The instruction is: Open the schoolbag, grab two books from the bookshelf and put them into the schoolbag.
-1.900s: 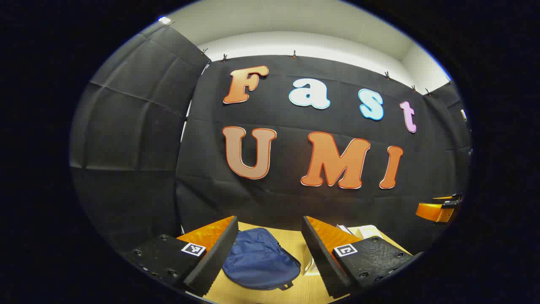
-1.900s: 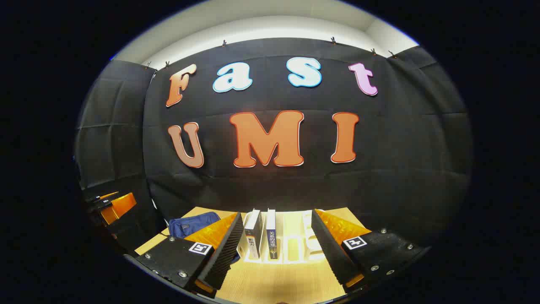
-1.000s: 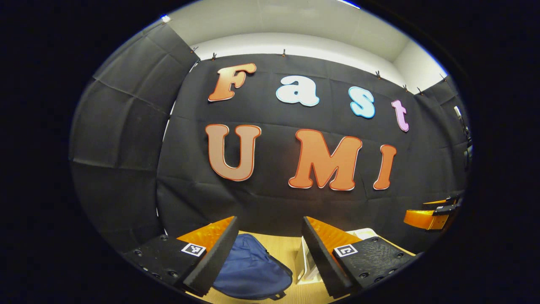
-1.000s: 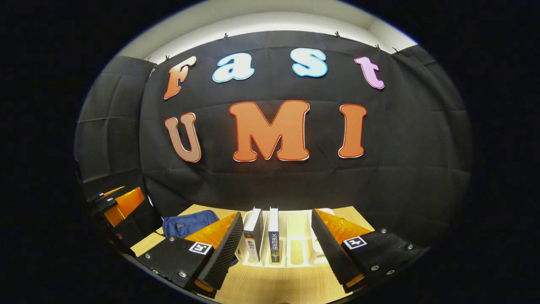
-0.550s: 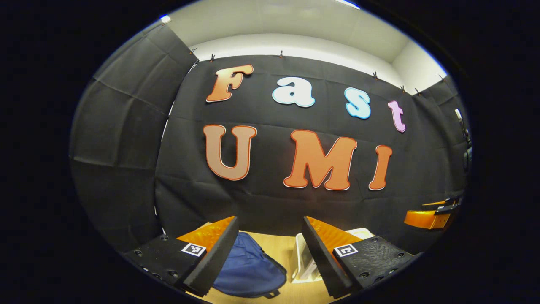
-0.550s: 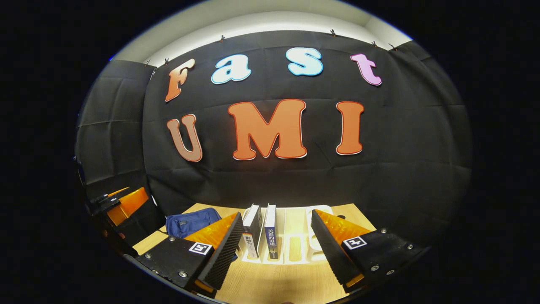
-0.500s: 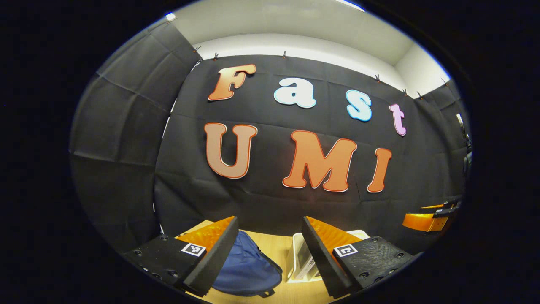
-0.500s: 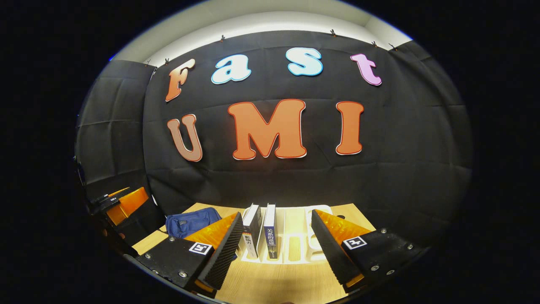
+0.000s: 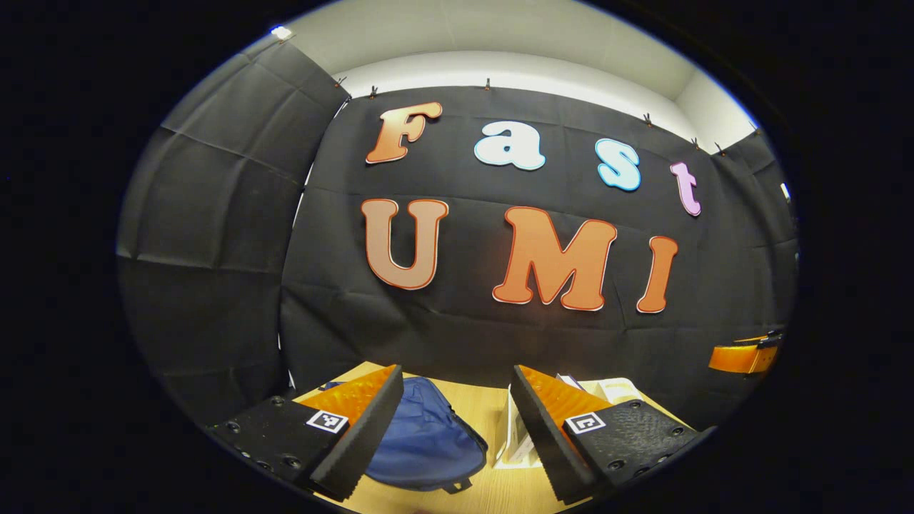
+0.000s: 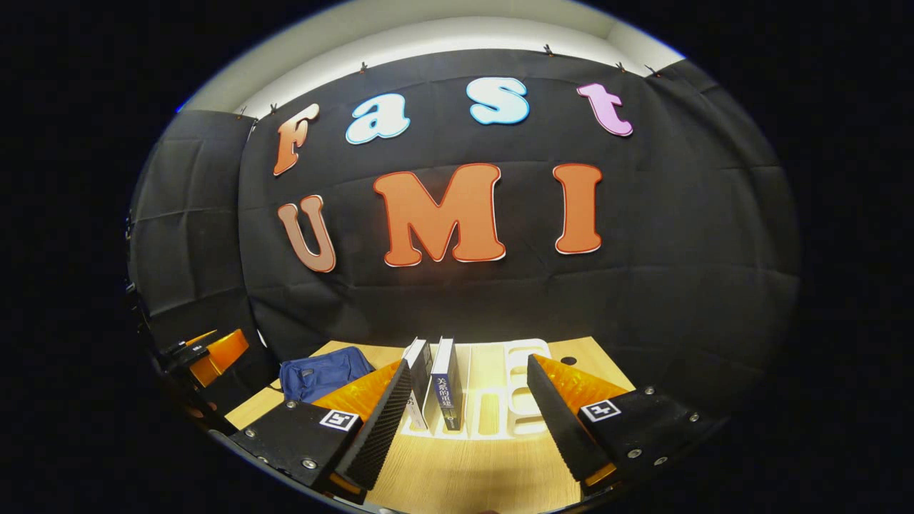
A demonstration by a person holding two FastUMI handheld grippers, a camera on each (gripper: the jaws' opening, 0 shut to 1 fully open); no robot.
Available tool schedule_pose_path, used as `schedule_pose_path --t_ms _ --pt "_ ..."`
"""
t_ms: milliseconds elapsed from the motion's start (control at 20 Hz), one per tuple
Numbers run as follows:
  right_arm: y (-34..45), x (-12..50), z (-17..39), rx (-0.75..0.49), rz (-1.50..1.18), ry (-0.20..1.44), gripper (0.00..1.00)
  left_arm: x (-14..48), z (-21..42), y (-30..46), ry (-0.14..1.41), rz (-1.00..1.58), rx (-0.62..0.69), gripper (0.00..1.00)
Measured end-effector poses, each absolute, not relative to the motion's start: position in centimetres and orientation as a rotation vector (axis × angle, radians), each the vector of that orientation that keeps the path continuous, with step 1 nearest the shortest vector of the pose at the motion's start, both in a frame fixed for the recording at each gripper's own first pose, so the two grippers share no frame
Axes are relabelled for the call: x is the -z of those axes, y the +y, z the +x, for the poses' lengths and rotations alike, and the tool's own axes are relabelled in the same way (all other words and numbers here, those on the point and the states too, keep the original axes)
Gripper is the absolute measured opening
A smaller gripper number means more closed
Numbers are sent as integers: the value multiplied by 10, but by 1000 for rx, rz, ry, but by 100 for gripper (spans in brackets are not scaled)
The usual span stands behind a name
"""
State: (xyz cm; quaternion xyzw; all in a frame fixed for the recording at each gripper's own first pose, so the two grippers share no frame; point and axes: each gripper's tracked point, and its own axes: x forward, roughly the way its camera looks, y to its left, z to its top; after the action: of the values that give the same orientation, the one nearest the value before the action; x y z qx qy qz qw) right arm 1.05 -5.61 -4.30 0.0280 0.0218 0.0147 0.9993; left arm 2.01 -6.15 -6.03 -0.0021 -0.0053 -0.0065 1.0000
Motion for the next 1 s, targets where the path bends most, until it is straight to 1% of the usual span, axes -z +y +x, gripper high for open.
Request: schedule_pose_path --t_ms 150,400,600,800,1000 --pt "-65 45 12 -5 33 37 97 65 20 -62 2 -6 14 94" --pt "-63 49 16 -16 38 50 97 73 23 -64 11 44 13 94" --pt "-67 57 20 -7 41 67 97 96 30 -68 43 97 25 94" --pt "-79 67 20 27 44 91 97 146 47 -79 112 267 48 94" --pt "-95 78 19 69 58 115 97 228 62 -106 176 575 132 95"
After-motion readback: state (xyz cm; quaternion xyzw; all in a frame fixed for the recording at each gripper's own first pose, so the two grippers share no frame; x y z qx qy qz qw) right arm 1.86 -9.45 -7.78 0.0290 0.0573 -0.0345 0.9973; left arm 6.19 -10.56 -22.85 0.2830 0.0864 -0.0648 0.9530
